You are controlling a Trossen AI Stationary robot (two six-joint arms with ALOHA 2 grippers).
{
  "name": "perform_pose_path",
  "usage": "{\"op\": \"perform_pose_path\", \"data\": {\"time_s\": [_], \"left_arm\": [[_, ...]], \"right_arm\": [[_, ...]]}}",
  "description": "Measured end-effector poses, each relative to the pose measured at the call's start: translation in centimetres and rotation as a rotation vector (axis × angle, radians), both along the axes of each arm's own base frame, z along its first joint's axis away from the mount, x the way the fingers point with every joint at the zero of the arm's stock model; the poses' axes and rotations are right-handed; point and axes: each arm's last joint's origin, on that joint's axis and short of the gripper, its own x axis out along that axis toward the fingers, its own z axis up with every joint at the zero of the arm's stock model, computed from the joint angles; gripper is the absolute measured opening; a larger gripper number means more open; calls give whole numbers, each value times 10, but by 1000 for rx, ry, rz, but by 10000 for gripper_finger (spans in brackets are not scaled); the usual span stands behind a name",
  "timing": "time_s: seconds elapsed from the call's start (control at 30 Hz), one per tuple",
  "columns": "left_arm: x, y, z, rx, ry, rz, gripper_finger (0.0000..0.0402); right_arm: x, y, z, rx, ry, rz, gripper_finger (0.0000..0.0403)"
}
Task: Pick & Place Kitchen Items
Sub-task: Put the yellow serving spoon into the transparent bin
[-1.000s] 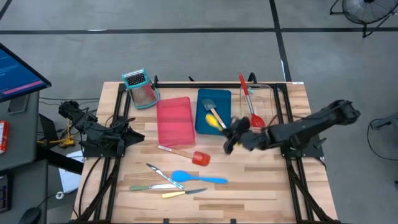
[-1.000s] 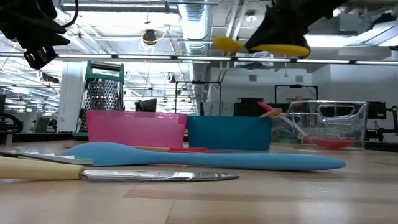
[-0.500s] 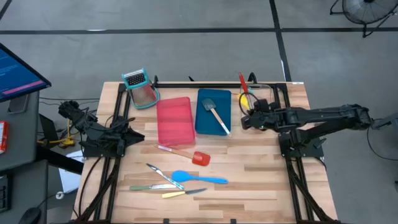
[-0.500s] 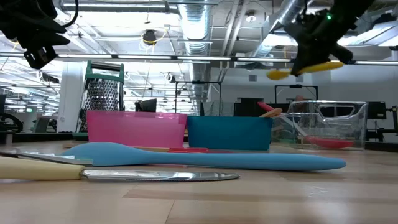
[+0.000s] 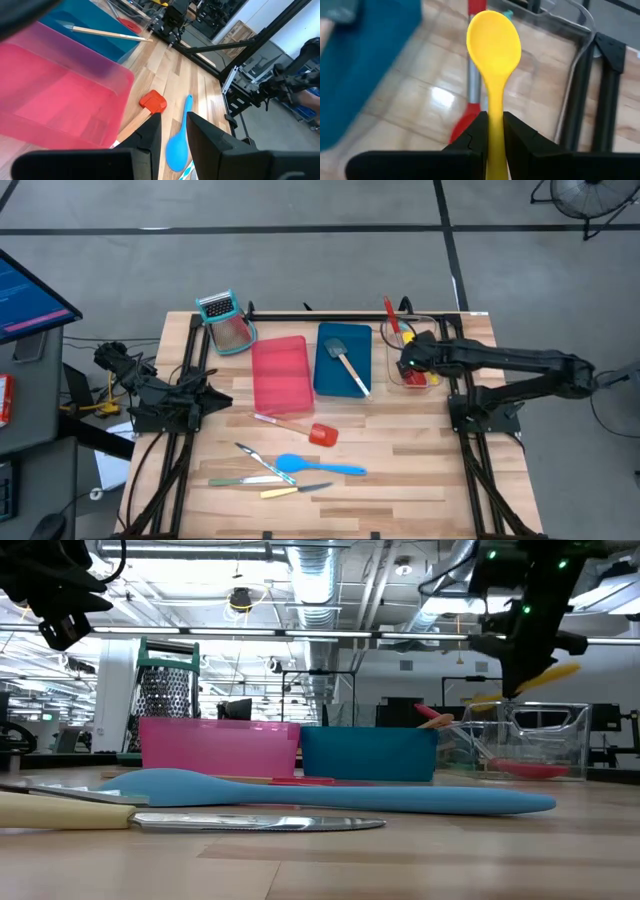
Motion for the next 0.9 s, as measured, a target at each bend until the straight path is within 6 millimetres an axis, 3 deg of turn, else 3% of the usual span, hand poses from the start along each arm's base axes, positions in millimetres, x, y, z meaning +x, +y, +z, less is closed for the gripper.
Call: {"op": "perform_pose_path", "data": {"time_s": [0.33, 0.67, 0.9], "left_arm": [[0, 0, 0, -2, -2, 0, 76], [0, 0, 0, -3, -3, 0, 76], [0, 0, 1, -5, -6, 0, 76]], "right_arm": [[9, -21, -17, 82, 156, 95, 42], [21, -30, -29, 117, 168, 166, 42], [18, -32, -38, 151, 147, 184, 43]]}}
